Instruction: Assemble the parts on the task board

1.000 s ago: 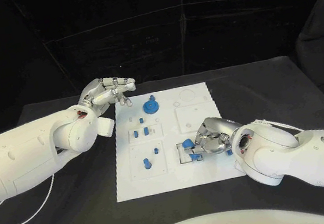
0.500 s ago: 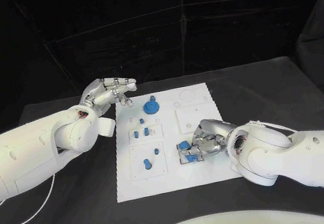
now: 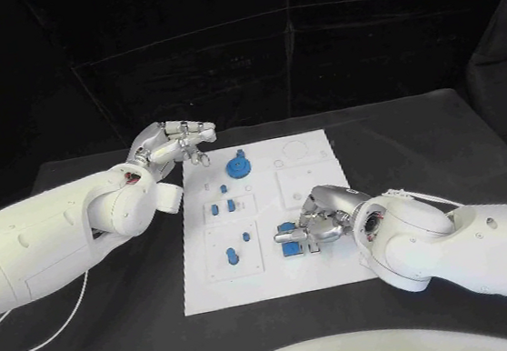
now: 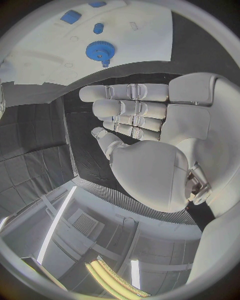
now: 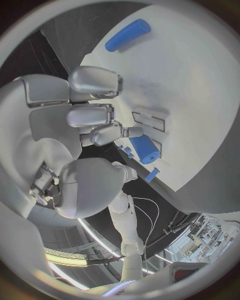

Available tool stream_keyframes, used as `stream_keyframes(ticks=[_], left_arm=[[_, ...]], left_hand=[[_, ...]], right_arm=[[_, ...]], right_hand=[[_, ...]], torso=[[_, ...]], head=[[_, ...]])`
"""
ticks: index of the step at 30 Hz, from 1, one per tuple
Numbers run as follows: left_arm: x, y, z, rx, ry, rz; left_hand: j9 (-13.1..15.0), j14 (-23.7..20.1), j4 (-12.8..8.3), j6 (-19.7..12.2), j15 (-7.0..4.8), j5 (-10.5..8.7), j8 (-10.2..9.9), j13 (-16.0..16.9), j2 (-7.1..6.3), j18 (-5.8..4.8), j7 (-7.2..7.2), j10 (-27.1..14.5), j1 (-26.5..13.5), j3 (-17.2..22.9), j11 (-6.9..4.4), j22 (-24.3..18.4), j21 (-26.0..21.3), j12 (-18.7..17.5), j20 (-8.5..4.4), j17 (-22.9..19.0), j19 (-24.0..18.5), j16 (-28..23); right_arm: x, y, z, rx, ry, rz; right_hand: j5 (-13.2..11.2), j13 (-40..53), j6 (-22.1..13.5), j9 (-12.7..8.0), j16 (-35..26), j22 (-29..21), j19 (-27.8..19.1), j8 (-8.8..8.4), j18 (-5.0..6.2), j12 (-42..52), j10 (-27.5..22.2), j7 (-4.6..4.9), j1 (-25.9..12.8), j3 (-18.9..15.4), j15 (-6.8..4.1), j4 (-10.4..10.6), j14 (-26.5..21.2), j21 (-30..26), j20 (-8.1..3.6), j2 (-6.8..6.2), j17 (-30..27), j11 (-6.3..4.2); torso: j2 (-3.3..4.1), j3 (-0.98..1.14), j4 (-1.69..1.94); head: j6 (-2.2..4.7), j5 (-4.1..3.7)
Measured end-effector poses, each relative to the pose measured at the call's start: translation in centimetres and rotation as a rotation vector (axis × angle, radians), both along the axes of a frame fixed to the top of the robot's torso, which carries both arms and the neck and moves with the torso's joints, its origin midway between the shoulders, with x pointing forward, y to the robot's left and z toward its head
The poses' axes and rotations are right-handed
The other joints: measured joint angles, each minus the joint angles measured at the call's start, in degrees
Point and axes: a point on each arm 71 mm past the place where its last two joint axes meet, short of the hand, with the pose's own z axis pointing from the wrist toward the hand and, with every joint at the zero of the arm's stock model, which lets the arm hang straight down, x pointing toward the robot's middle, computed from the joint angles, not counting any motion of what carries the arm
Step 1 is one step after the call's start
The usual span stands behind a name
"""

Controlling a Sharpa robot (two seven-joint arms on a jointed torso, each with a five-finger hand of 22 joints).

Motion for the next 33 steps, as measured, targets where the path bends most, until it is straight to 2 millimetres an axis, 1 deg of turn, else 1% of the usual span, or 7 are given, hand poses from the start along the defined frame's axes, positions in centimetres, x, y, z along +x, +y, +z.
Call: stream_keyframes(ticks=[3, 7, 9, 13, 16, 21, 33], left_arm=[[0.00, -0.01, 0.00, 0.000, 0.000, 0.000], [0.00, -0.01, 0.00, 0.000, 0.000, -0.001], [0.00, -0.02, 0.00, 0.000, 0.001, -0.001], [-0.01, 0.01, 0.00, 0.000, 0.001, -0.001], [-0.01, 0.02, 0.00, 0.000, 0.001, -0.001], [-0.01, 0.02, 0.00, 0.000, 0.001, -0.001], [0.00, 0.00, -0.01, 0.000, 0.002, -0.001]], left_hand=[[0.00, 0.00, 0.00, 0.00, 0.00, 0.00, 0.00, 0.00, 0.00, 0.00, 0.00, 0.00, 0.00, 0.00, 0.00, 0.00, 0.00, 0.00, 0.00, 0.00, 0.00, 0.00], [0.00, 0.00, 0.00, 0.00, 0.00, 0.00, 0.00, 0.00, 0.00, 0.00, 0.00, 0.00, 0.00, 0.00, 0.00, 0.00, 0.00, 0.00, 0.00, 0.00, 0.00, 0.00], [0.00, 0.00, 0.00, 0.00, 0.00, 0.00, 0.00, 0.00, 0.00, 0.00, 0.00, 0.00, 0.00, 0.00, 0.00, 0.00, 0.00, 0.00, 0.00, 0.00, 0.00, 0.00], [0.00, 0.00, -0.16, 0.00, 0.00, 0.00, 0.00, 0.04, 0.00, 0.00, 0.00, 0.00, 0.00, -0.17, 0.00, 0.01, -0.23, 0.00, 0.00, 0.00, 0.00, 0.00], [0.00, 0.00, -0.16, 0.00, 0.00, 0.00, 0.00, 0.05, 0.00, 0.00, 0.00, 0.00, 0.00, -0.16, 0.00, 0.01, -0.23, 0.00, 0.00, 0.00, 0.00, 0.00], [0.00, 0.00, -0.16, 0.00, 0.00, 0.00, 0.00, 0.05, 0.00, 0.00, 0.00, 0.00, 0.00, -0.16, 0.00, 0.01, -0.23, 0.00, 0.00, 0.00, 0.00, 0.00], [0.00, 0.00, -0.16, 0.00, 0.00, 0.00, 0.00, 0.04, 0.00, 0.00, 0.00, 0.00, 0.00, -0.16, 0.00, 0.01, -0.23, 0.00, 0.00, 0.01, 0.00, 0.00]], right_arm=[[-0.06, 0.09, 0.09, -0.004, -0.008, 0.006], [-0.24, 0.14, 0.24, -0.009, -0.015, 0.016], [-0.29, 0.08, 0.27, -0.014, -0.016, 0.020], [-0.38, 0.10, 0.37, -0.022, -0.021, 0.032], [-0.38, 0.06, 0.36, -0.031, -0.025, 0.038], [-0.25, 0.01, 0.38, -0.041, -0.036, 0.042], [-0.26, -0.42, 0.49, -0.032, -0.055, 0.039]], right_hand=[[0.00, 0.20, 0.00, 0.19, -0.22, 0.00, 0.00, 0.00, 0.00, 0.00, 0.00, 0.00, 0.04, 1.48, 0.00, -0.08, 0.00, -0.22, 0.00, -0.02, -0.07, 0.00], [1.20, 0.52, 0.00, 0.60, -0.22, 0.00, 0.00, -0.01, 0.00, 0.00, 0.00, 0.00, 5.27, 3.47, 0.00, -0.80, 0.00, -0.22, 0.00, 2.10, -0.07, 0.00], [2.28, 0.77, 0.00, 0.92, -0.22, 0.11, 0.00, -0.23, 0.00, 0.00, 0.00, 0.00, 8.43, 3.89, 0.00, -1.27, 0.00, -0.22, 0.00, 2.67, -0.02, 0.00], [3.52, 1.10, 0.00, 1.36, -0.22, 0.49, 0.00, -0.23, 0.00, 0.00, 0.00, 0.00, 15.93, 5.06, 0.01, -5.16, 0.00, -0.22, 0.00, 3.27, 0.23, 0.00], [3.45, 1.36, 0.18, 1.61, -0.21, 0.88, 0.00, -0.23, 0.00, 0.01, 0.00, 0.18, 18.83, 5.50, 0.01, -6.85, 0.00, -0.22, 0.00, 3.87, 0.48, 0.00], [3.18, 1.77, 0.18, 1.72, -0.21, 1.14, 0.00, -0.23, 0.00, 0.26, 0.00, 0.18, 19.73, 5.84, 0.02, -7.48, 0.00, -0.22, 0.00, 4.47, 0.48, 0.01], [2.70, 1.79, 0.06, 2.09, -0.21, 1.13, 0.00, -0.52, 0.00, 0.25, 0.00, 0.30, 16.61, 2.17, 0.01, -4.28, 0.00, -0.22, 0.00, 4.99, 0.47, 0.01]], torso=[[0.00, 0.00, 0.00], [0.00, 0.01, -0.05], [0.00, 0.04, -0.06], [-0.02, 0.04, -0.06], [-0.03, 0.04, -0.06], [-0.03, 0.04, -0.06], [-0.02, 0.02, -0.05]], head=[[-0.04, 0.02], [-0.05, 0.07], [-0.04, 0.09], [-0.03, 0.05], [-0.08, 0.00], [-0.08, -0.15], [0.02, -0.35]])
